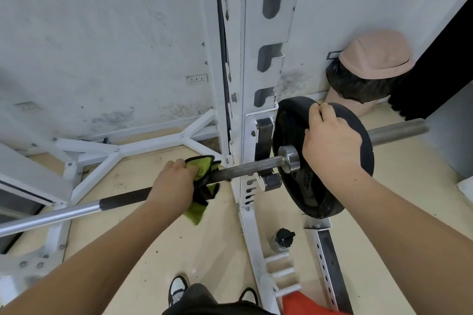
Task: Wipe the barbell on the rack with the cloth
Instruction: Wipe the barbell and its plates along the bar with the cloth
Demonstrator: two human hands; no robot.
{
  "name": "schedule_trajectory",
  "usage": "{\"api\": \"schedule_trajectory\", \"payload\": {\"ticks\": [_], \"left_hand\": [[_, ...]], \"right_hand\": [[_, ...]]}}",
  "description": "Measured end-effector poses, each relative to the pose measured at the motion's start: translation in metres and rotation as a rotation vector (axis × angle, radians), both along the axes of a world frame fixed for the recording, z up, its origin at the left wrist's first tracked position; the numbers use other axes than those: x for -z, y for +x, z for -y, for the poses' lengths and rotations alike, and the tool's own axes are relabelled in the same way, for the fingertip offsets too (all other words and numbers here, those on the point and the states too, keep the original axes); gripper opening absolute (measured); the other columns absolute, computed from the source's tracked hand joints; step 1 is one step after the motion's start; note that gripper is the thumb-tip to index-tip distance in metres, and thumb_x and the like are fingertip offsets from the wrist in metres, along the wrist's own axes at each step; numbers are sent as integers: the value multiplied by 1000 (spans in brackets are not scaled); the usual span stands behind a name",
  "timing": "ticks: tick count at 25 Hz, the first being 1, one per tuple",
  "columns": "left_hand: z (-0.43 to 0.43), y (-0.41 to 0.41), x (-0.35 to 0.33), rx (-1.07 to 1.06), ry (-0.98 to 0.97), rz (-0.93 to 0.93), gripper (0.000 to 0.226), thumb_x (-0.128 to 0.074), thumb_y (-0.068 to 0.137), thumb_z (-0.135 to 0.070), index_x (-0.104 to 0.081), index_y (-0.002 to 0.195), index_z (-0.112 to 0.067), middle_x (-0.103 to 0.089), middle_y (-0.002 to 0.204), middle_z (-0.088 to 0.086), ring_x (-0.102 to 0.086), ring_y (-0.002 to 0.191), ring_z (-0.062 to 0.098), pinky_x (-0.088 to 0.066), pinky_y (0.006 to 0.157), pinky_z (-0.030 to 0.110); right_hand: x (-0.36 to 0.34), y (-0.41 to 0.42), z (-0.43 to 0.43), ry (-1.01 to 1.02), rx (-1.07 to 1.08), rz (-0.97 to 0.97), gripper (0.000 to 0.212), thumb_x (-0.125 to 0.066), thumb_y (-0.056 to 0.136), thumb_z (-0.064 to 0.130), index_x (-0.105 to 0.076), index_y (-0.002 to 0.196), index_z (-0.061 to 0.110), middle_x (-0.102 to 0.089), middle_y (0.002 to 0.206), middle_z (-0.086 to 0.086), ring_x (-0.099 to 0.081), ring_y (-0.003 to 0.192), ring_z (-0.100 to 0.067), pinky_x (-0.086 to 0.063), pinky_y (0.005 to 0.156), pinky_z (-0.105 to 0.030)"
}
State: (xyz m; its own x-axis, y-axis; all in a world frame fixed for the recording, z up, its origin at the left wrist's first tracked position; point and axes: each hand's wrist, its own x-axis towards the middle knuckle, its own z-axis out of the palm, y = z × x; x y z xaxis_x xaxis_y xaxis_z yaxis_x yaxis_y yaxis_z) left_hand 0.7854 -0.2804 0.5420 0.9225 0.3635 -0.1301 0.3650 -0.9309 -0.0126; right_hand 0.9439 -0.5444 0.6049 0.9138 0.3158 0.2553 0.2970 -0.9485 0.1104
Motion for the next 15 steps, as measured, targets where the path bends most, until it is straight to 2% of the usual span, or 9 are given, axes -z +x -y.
{"api": "schedule_trajectory", "payload": {"ticks": [2, 5, 7, 8, 10, 13, 15], "left_hand": [[12, 6, -1, -69, -63, 49, 33, -54, 89, -7, -66, 116, -21, -58, 108, 5, -48, 101, 26, -40, 77, 32], [56, 33, 2, -70, -377, 211, 47, -52, 89, 1, -69, 125, -24, -64, 114, 11, -55, 104, 31, -41, 81, 27], [67, 38, 6, 14, -486, 237, 56, -53, 93, 1, -61, 140, -28, -60, 128, 9, -51, 115, 30, -42, 95, 28], [62, 35, 10, 88, -443, 212, 61, -54, 93, 1, -56, 145, -30, -57, 135, 4, -47, 119, 28, -43, 100, 32], [40, 15, 18, 171, -315, 161, 66, -54, 89, 1, -53, 145, -35, -55, 136, -1, -44, 117, 26, -50, 93, 39], [7, -18, 26, 107, -156, 219, 59, -61, 79, 3, -67, 130, -27, -63, 104, 1, -50, 96, 29, -54, 68, 40], [11, -11, 30, 81, -123, 214, 49, -68, 74, 4, -73, 117, -20, -64, 92, 1, -50, 88, 28, -50, 64, 38]], "right_hand": [[0, -1, -2, 14, 7, 4, 65, -70, 87, 15, -46, 145, 2, -55, 136, -15, -62, 87, -34, -28, 51, -30], [-1, -1, -3, 6, 3, 17, 67, -71, 87, 15, -45, 146, 1, -54, 137, -16, -62, 90, -35, -28, 52, -30], [0, 0, -4, -12, -4, 16, 67, -71, 86, 14, -45, 146, 1, -55, 136, -16, -62, 90, -36, -28, 52, -30], [1, 1, -4, -13, -6, 14, 66, -71, 87, 15, -44, 146, 1, -55, 137, -17, -62, 91, -36, -29, 52, -30], [1, 4, -3, -6, -18, 32, 65, -68, 90, 17, -43, 148, 2, -53, 139, -16, -62, 94, -37, -32, 53, -31], [-2, 3, -3, -10, -12, 47, 67, -68, 90, 19, -40, 150, 3, -50, 143, -16, -62, 98, -36, -34, 54, -32], [0, 1, -4, -7, 9, 37, 70, -69, 89, 20, -39, 150, 2, -49, 145, -16, -62, 101, -36, -35, 54, -32]]}}
